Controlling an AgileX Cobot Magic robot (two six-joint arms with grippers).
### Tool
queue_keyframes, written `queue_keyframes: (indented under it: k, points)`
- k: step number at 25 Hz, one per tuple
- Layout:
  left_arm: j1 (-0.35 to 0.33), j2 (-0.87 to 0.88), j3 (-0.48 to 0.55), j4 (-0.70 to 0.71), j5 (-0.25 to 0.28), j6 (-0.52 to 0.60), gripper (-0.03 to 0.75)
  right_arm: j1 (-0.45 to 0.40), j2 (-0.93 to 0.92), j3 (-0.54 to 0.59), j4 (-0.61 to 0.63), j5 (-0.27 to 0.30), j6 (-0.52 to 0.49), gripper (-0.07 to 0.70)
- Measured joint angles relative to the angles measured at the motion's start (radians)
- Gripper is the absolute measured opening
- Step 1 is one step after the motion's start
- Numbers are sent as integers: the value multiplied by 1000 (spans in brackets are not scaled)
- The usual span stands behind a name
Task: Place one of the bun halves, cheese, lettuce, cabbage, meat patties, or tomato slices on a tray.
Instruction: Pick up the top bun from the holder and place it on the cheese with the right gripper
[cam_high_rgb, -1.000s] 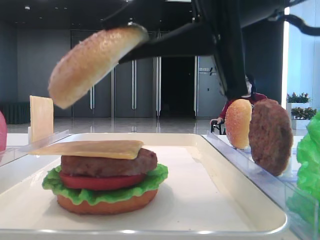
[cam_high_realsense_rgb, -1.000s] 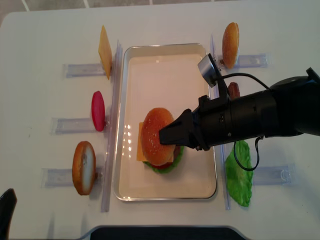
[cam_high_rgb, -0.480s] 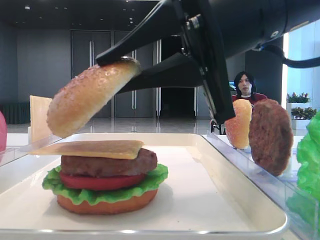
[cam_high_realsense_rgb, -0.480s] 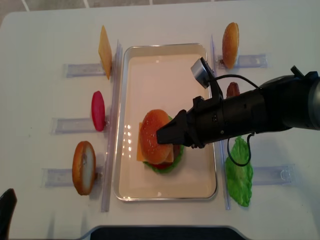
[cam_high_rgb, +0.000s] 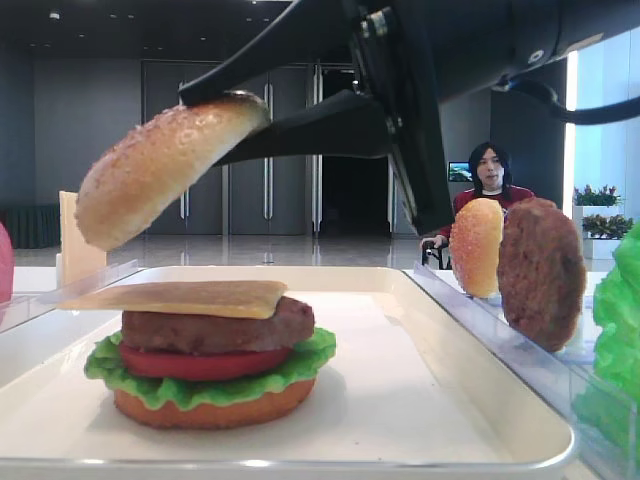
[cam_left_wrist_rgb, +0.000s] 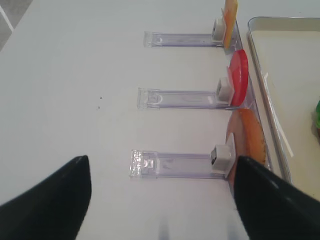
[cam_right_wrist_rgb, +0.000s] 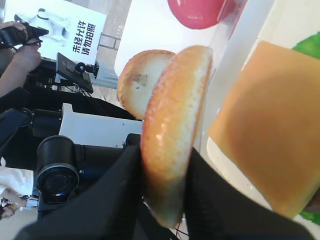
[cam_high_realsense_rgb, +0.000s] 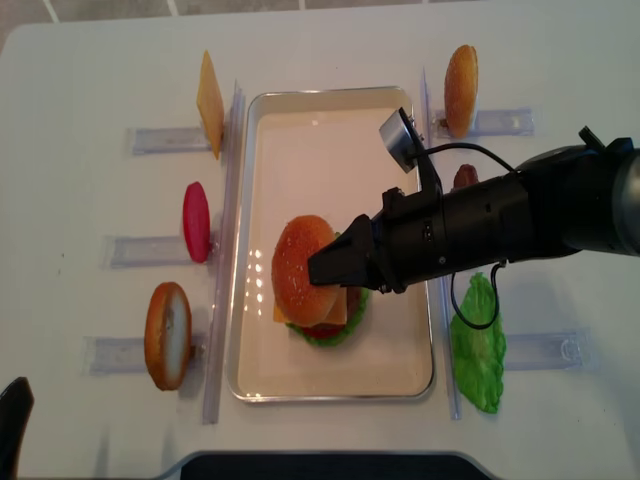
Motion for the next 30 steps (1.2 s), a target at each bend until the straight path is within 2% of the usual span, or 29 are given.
queue_keyframes:
  k: [10,30]
  points:
    - [0,0,0,0,0,0,692,-1,59,-34,4,2,-1,211]
    - [0,0,0,0,0,0,692,-14,59,-38,4,-5,-2,211]
